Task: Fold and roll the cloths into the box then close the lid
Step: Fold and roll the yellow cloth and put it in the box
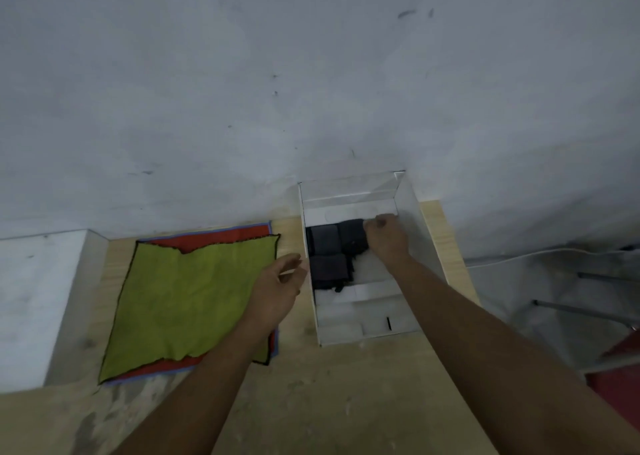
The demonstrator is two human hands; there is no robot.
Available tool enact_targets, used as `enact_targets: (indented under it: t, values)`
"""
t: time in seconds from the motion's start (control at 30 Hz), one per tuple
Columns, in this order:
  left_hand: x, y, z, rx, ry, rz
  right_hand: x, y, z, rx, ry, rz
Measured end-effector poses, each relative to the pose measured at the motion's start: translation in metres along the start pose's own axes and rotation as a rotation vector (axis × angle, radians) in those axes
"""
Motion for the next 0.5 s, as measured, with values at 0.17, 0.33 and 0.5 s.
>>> enact_targets:
  t: [0.17,0.33,0.5]
  values:
    - [0.030,-0.007,-0.019,-0.055,0.013,0.067,0.018,-0.055,-0.047,0.183,0.053,0.124]
    - [0.082,-0.024,-0.041,-0.064,0.078,0.015,-0.004,-0.118,-0.129,0.358,-0.025,0.258]
    - [0.141,-0.057,-0.063,-0.041,0.104,0.021,-0.065,-0.136,-0.199,0.424,-0.132,0.304]
Point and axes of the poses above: each hand's wrist, its own z-axis towards the middle knuckle, its own x-axis out of the back of the hand, y = z × x, the point moved 5 cm from there along z, towards the middle knuckle, and after that the axes turned 8 degrees about x, right-handed, at the moved point
